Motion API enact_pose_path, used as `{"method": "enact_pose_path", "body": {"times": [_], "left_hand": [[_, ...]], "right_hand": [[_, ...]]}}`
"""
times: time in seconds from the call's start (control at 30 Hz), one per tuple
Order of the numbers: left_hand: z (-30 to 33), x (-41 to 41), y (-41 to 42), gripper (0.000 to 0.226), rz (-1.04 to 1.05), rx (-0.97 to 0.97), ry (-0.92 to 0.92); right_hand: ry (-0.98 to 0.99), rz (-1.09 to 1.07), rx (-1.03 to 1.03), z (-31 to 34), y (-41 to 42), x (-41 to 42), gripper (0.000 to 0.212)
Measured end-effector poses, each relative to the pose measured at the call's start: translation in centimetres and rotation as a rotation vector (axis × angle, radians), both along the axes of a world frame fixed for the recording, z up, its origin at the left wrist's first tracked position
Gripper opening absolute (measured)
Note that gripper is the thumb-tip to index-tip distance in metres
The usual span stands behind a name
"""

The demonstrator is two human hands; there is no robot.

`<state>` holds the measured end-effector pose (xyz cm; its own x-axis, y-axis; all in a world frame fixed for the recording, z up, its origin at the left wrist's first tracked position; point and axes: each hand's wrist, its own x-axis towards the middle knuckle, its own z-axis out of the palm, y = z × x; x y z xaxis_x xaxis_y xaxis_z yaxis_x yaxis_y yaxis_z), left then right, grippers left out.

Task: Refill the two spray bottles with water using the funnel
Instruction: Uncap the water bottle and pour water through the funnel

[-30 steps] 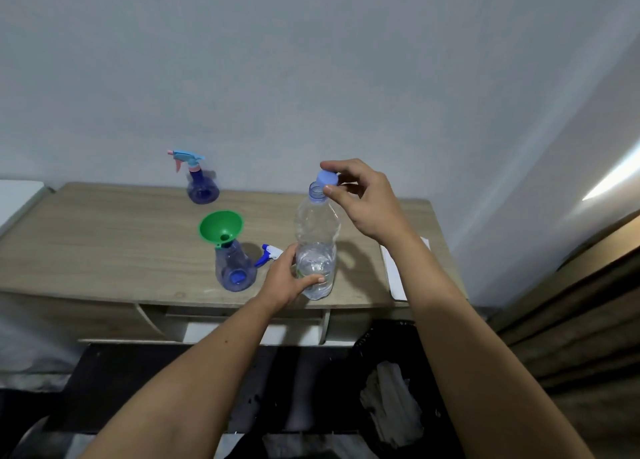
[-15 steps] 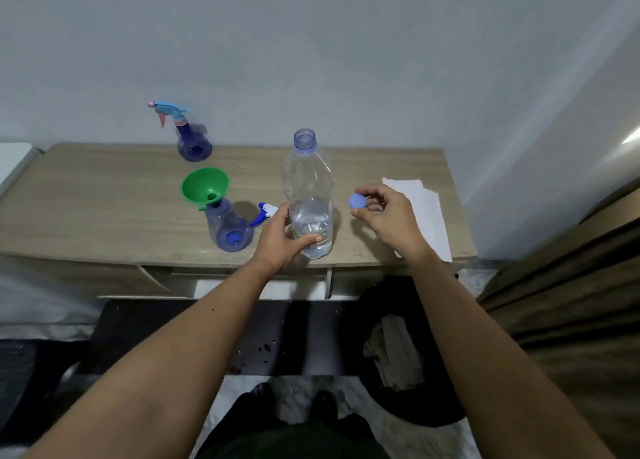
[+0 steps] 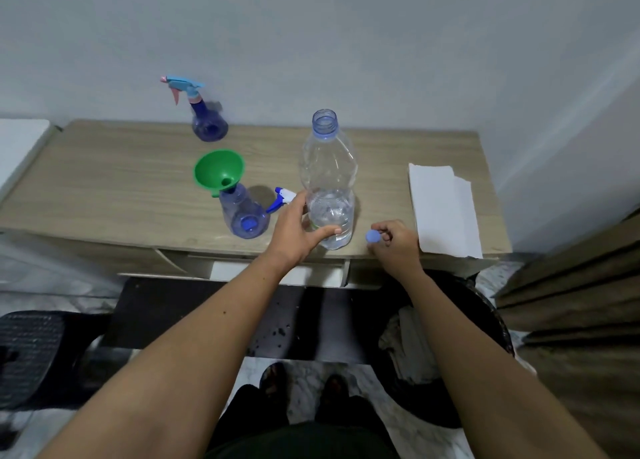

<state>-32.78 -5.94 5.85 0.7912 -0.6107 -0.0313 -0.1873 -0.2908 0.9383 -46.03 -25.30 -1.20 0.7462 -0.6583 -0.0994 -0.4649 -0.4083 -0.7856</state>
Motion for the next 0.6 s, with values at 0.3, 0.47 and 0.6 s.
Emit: {"method": "enact_pose_path", "body": {"times": [0.3, 0.47, 0.6], "left_hand": [[0.3, -0.1, -0.1, 0.077, -0.013, 0.037, -0.008], [0.5, -0.3, 0.0, 0.075, -0.010, 0.037, -0.010], [0.5, 0.1, 0.1, 0.087, -0.014, 0.045, -0.023]], "right_hand": [[0.092, -0.033, -0.009, 0.5, 0.2, 0.4, 0.040], [0.032, -0.056, -0.006, 1.6, 0.4, 0.5, 0.038], [-0.055, -0.056, 0.015, 4.0, 0.7, 0.3, 0.041]]}}
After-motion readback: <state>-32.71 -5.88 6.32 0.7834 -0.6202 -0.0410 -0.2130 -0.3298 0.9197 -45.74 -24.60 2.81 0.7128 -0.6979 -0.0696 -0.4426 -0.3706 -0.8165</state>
